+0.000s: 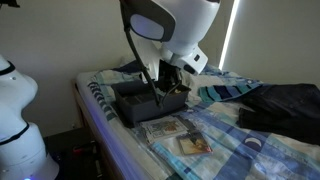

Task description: Pick the magazines on the bed and put them in the box

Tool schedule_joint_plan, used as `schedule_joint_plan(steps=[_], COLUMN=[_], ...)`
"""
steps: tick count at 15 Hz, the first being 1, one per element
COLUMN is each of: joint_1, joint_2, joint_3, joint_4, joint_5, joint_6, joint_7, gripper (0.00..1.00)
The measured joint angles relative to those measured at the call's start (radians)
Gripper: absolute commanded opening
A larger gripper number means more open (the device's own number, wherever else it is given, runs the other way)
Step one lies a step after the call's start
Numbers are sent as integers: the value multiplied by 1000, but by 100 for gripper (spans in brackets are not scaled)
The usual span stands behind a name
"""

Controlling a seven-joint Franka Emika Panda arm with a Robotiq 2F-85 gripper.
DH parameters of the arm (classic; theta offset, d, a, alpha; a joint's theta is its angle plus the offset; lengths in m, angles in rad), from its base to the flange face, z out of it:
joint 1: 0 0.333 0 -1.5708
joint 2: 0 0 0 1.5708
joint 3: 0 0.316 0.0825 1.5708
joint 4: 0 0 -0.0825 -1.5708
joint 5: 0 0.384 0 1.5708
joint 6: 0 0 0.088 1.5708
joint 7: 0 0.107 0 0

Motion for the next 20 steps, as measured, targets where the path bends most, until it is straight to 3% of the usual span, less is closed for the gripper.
schedule_joint_plan(steps=[9, 20], joint_1=[-64, -83], joint_2=[65, 110], joint_3=[-61, -62], joint_4=[-16, -58], joint_5=[-3, -7], joint_6=[36, 79], joint_7=[3, 3], gripper=[100, 100])
